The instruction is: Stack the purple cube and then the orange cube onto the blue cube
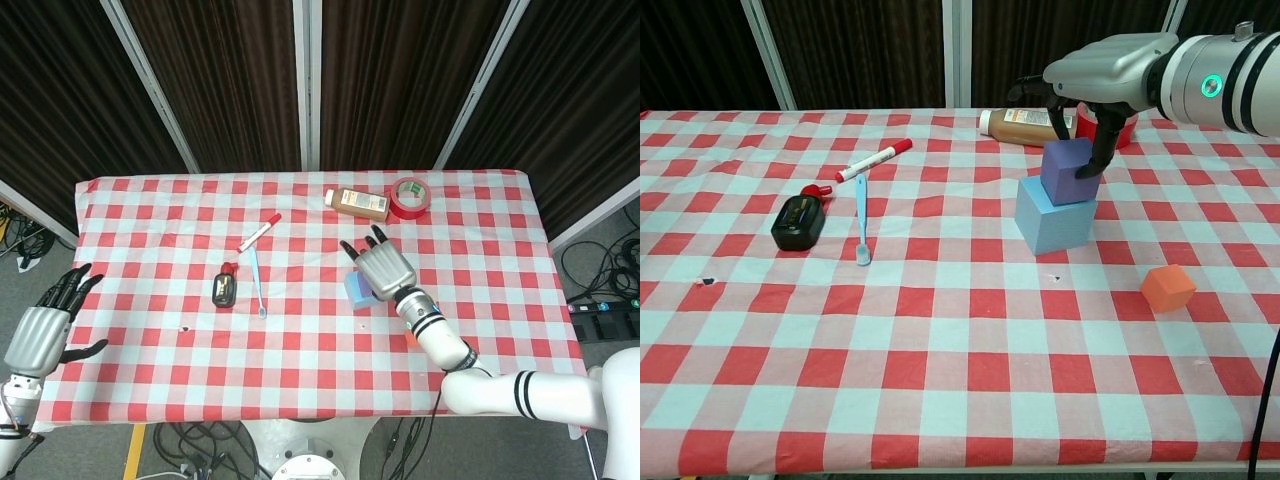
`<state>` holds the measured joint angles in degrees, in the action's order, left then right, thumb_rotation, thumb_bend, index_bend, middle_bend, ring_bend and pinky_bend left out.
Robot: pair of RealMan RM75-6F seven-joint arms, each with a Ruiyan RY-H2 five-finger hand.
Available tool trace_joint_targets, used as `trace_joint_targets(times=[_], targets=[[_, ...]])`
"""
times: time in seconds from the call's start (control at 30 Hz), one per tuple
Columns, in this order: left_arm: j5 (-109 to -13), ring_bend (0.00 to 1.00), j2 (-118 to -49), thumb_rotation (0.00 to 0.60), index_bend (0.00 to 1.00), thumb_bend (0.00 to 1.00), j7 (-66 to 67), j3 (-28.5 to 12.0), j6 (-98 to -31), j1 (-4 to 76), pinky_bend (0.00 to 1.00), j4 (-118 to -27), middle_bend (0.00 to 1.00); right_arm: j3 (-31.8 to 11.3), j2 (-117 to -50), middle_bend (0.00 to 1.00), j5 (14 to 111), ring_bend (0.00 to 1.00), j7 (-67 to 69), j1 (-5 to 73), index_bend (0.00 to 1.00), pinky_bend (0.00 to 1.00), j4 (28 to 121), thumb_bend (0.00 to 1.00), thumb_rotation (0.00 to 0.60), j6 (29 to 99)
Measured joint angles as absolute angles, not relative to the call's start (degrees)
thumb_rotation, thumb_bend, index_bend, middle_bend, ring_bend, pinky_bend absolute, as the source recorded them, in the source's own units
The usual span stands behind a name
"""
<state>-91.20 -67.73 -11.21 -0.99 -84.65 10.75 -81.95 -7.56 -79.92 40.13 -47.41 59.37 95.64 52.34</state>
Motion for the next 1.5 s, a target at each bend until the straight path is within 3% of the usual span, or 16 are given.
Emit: trace_joint_targets(times=[0.17, 0.37, 0.5, 0.87, 0.93, 1.03, 1.17, 1.3, 1.5], targets=[[-90.00, 0.07, -67.92, 0.600, 0.15, 0.16, -10.04, -1.49, -84.01, 10.93, 0.21, -82.66, 0.12, -7.09, -80.48, 0.43, 39.55, 0.15, -47.09, 60.08, 0.02, 0.00, 94.78, 0.12, 0.600, 52.28], [-89.81, 0.06, -67.82, 0.600, 0.15, 0.16, -9.74, -1.70, -83.97, 10.95, 0.21, -82.94, 0.12, -6.43, -80.18, 0.27, 39.37, 0.04, -46.43, 60.63, 0.00, 0.00, 94.37, 0.07, 0.600, 51.56], [-89.73, 0.06, -67.88, 0.600, 0.15, 0.16, -9.45, -1.79, -83.83, 11.04, 0.21, -83.14, 0.12, -6.20, -79.09, 0.22, 39.96, 0.00, -45.37, 60.73, 0.00, 0.00, 95.28, 0.03, 0.600, 51.24], [-89.72, 0.06, -67.60, 0.600, 0.15, 0.16, -8.90, -2.13, -84.02, 11.15, 0.21, -83.85, 0.12, -6.11, -73.25, 0.25, 49.23, 0.05, -41.02, 57.79, 0.00, 0.00, 102.37, 0.03, 0.600, 55.55], [-89.66, 0.06, -67.55, 0.600, 0.15, 0.16, -8.73, -2.22, -84.04, 11.17, 0.21, -84.04, 0.12, -5.54, -71.96, 0.29, 53.31, 0.09, -40.43, 56.09, 0.00, 0.03, 104.16, 0.05, 0.600, 58.30], [-89.66, 0.06, -67.62, 0.600, 0.15, 0.16, -8.40, -2.31, -83.85, 11.37, 0.21, -84.32, 0.12, -4.72, -71.04, 0.37, 57.88, 0.18, -40.07, 52.75, 0.09, 0.17, 106.47, 0.08, 0.600, 64.56], [-90.06, 0.06, -67.76, 0.600, 0.15, 0.16, -8.08, -2.29, -83.76, 11.59, 0.21, -84.65, 0.12, -2.78, -70.40, 0.38, 59.63, 0.19, -40.83, 46.36, 0.10, 0.20, 110.58, 0.09, 0.600, 73.78], [-90.60, 0.07, -67.75, 0.600, 0.15, 0.16, -7.81, -2.06, -83.99, 11.58, 0.21, -85.32, 0.12, 0.07, -71.04, 0.39, 58.67, 0.20, -42.06, 39.77, 0.11, 0.20, 112.55, 0.09, 0.600, 78.91], [-91.01, 0.06, -67.29, 0.600, 0.15, 0.16, -7.91, -1.60, -84.28, 11.28, 0.21, -85.69, 0.12, 2.60, -75.47, 0.39, 57.25, 0.20, -40.62, 34.93, 0.11, 0.20, 108.50, 0.10, 0.600, 79.68]])
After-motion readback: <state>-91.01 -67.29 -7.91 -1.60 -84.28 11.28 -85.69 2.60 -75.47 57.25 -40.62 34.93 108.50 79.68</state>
